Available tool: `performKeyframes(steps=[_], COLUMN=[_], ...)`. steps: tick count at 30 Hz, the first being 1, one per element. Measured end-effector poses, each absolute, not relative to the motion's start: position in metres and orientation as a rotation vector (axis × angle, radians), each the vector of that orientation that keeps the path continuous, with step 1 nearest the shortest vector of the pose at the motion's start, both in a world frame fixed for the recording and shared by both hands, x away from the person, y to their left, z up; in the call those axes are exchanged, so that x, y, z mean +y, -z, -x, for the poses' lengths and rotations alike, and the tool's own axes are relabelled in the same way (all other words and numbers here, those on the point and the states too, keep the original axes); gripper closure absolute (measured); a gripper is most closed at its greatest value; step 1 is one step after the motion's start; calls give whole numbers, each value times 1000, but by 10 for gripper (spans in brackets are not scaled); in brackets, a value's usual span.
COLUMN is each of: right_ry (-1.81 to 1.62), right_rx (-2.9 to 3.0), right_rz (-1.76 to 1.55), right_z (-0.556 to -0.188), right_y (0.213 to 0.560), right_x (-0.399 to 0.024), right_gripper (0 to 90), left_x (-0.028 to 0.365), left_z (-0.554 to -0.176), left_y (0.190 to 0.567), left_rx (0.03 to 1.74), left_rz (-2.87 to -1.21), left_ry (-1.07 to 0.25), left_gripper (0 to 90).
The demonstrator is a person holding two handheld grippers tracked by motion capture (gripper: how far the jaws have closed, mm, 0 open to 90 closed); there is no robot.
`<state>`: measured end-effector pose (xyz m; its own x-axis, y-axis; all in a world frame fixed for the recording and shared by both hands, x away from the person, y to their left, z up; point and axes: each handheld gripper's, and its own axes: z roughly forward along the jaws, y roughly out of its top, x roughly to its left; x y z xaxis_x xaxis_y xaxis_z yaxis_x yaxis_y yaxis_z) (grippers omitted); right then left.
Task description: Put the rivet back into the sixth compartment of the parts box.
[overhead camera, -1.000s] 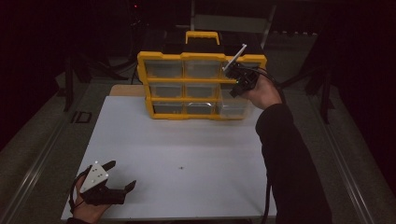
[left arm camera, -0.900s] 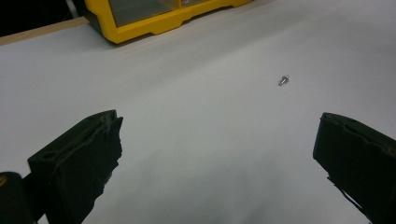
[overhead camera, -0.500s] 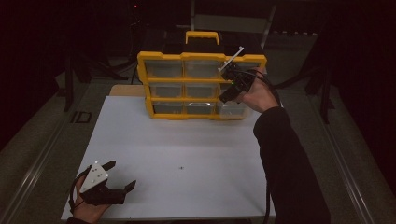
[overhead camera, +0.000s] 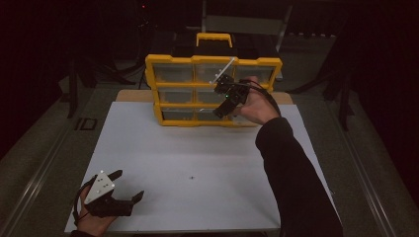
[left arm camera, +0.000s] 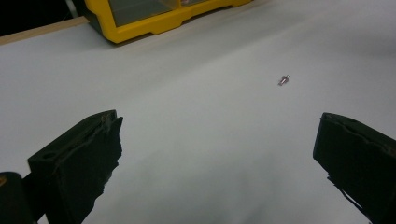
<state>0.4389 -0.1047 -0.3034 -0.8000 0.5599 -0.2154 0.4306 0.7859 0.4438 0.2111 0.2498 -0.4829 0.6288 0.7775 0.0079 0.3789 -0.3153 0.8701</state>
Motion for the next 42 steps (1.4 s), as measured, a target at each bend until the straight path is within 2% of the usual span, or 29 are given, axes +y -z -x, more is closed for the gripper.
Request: performKeyframes(steps=[8, 18, 42], right_ry=[-527, -473, -371], right_rx=[2693, 2764, 2918], right_rz=[-653, -548, -416], right_z=[-428, -415, -388], right_y=[312, 338, 405], right_x=[-76, -48, -17], right_gripper=[167, 166, 166], left_x=[250, 251, 251], left_z=[-211, -211, -210], left_y=[483, 482, 482], left_rx=[914, 915, 914], left_rz=[-1925, -1924, -1922], left_ry=[-545, -546, -547], left_gripper=[17, 17, 17])
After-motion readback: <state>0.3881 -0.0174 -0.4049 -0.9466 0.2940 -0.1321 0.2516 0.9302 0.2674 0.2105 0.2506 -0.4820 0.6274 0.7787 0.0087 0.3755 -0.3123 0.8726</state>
